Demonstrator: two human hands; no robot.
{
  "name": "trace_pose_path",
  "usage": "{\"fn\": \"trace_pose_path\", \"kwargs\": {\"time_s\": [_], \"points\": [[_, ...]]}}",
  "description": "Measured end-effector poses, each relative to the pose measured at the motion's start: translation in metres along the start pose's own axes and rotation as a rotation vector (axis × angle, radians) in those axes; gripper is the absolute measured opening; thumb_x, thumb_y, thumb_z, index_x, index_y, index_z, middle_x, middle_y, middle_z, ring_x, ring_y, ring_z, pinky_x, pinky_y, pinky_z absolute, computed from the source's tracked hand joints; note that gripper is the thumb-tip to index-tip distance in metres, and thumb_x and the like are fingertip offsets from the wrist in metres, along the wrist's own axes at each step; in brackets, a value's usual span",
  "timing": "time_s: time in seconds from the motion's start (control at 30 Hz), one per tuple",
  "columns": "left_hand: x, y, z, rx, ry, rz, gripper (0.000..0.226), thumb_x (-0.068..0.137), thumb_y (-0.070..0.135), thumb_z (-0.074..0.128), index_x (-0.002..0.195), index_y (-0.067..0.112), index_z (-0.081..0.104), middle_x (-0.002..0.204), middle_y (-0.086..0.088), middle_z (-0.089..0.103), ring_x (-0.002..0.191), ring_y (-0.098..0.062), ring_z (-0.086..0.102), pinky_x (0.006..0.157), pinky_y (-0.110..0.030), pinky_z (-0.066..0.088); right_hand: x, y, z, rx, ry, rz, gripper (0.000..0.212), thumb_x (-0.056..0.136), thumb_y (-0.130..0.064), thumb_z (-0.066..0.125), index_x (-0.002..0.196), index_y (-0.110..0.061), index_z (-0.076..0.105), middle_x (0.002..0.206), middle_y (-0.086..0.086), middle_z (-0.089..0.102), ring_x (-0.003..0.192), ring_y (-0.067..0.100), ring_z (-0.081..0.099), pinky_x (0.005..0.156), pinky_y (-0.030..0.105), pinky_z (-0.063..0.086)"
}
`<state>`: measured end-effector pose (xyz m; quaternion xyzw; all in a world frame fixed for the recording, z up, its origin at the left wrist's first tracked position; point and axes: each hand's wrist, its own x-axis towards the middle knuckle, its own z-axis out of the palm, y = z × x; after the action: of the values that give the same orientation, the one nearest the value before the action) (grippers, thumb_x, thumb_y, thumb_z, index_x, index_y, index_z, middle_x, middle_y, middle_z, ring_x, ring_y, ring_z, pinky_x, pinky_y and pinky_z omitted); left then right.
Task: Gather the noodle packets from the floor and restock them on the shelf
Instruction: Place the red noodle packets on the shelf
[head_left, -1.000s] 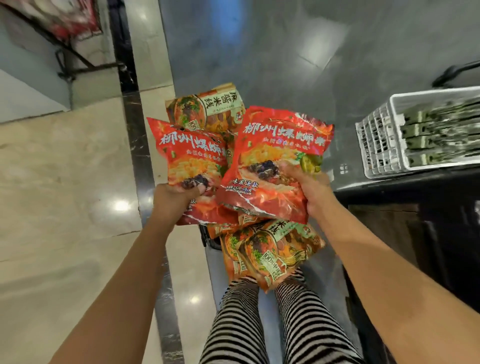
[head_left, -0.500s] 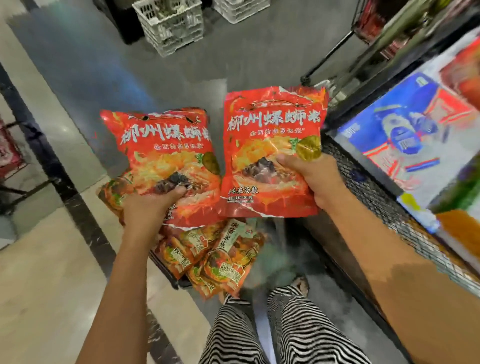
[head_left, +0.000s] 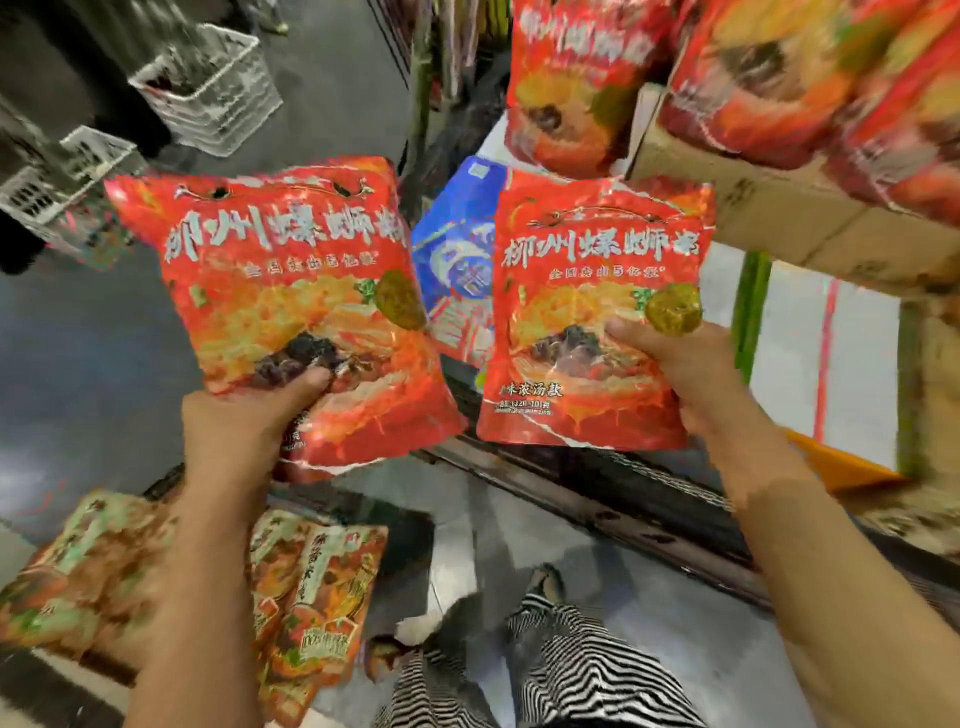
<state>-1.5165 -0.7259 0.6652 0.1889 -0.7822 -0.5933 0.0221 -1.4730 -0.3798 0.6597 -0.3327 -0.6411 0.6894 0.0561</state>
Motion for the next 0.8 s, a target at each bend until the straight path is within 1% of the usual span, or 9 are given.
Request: {"fn": "trace_pose_path", "kwargs": {"time_s": [0.07,0.1,0.2,0.27,0.37,0.47,0.6,0.67,0.8], "points": [[-0.007,0.017,0.041,0.008,-0.095,0.036,0.045,0.073,0.020,0.086,0.056,0.016,0.045,0.039,0.014,0.047,0.032,-0.005,0.041,0.044,-0.024,0.039,0.006,0.000,-0.040,0.025,0.067,0.009,0.055,0.051,-0.032,0.088,0.101,-0.017,0.071,0.090,-0.003,0.077,0.081,0.018,0.074,0.079,0.037,0.057],[-0.009,0.023,0.062,0.009,-0.136,0.050,0.039,0.072,0.018,0.086,0.058,0.017,0.050,0.040,0.015,0.051,0.035,-0.002,0.047,0.046,-0.025,0.041,0.008,0.001,-0.059,0.037,0.096,0.003,0.053,0.055,-0.030,0.088,0.104,-0.018,0.070,0.092,-0.004,0.076,0.082,0.017,0.073,0.081,0.037,0.057],[-0.020,0.040,0.121,0.009,-0.278,0.095,0.021,0.070,0.013,0.086,0.082,0.012,0.070,0.063,0.015,0.070,0.056,0.000,0.065,0.057,-0.025,0.053,0.015,0.005,-0.113,0.049,0.211,0.002,0.035,0.066,-0.028,0.088,0.095,-0.023,0.069,0.093,-0.004,0.075,0.086,0.020,0.072,0.086,0.041,0.056],[-0.030,0.049,0.155,0.007,-0.367,0.132,0.035,0.069,0.013,0.087,0.100,0.015,0.072,0.084,0.012,0.074,0.072,-0.003,0.070,0.069,-0.022,0.057,0.017,0.007,-0.141,0.046,0.264,-0.001,0.040,0.065,-0.037,0.088,0.098,-0.024,0.069,0.095,-0.003,0.075,0.089,0.021,0.072,0.084,0.039,0.056],[-0.040,0.056,0.198,0.034,-0.461,0.153,0.034,0.066,0.018,0.090,0.096,0.019,0.073,0.086,0.014,0.075,0.077,-0.001,0.071,0.076,-0.024,0.057,0.016,0.008,-0.173,0.083,0.336,-0.044,0.044,0.067,-0.031,0.088,0.105,-0.017,0.070,0.092,-0.005,0.074,0.084,0.011,0.070,0.076,0.030,0.053],[-0.047,0.060,0.234,0.051,-0.519,0.164,0.032,0.065,0.021,0.091,0.093,0.020,0.075,0.093,0.006,0.077,0.085,-0.011,0.072,0.085,-0.033,0.056,0.015,0.010,-0.195,0.087,0.380,-0.095,0.029,0.071,-0.020,0.086,0.093,-0.022,0.068,0.088,-0.013,0.070,0.074,-0.007,0.066,0.065,0.016,0.049],[-0.057,0.074,0.273,0.077,-0.617,0.241,0.026,0.072,0.013,0.086,0.094,0.020,0.074,0.089,0.010,0.076,0.082,-0.008,0.072,0.079,-0.027,0.057,0.015,0.010,-0.215,0.084,0.439,-0.129,0.024,0.071,-0.017,0.086,0.083,-0.023,0.066,0.081,-0.014,0.068,0.060,-0.014,0.062,0.053,0.004,0.045],[-0.058,0.081,0.289,0.091,-0.660,0.287,0.021,0.073,0.012,0.085,0.086,0.022,0.073,0.077,0.019,0.074,0.072,0.000,0.070,0.070,-0.020,0.055,0.016,0.009,-0.221,0.090,0.464,-0.136,0.023,0.071,-0.015,0.086,0.082,-0.023,0.067,0.078,-0.017,0.068,0.061,-0.013,0.063,0.053,0.005,0.046],[-0.051,0.090,0.317,0.085,-0.704,0.298,0.020,0.072,0.015,0.086,0.077,0.026,0.071,0.069,0.022,0.072,0.067,0.000,0.069,0.068,-0.023,0.057,0.023,0.005,-0.231,0.072,0.513,-0.157,0.023,0.068,-0.019,0.089,0.080,-0.025,0.070,0.074,-0.019,0.070,0.066,-0.010,0.066,0.058,0.007,0.049]]}}
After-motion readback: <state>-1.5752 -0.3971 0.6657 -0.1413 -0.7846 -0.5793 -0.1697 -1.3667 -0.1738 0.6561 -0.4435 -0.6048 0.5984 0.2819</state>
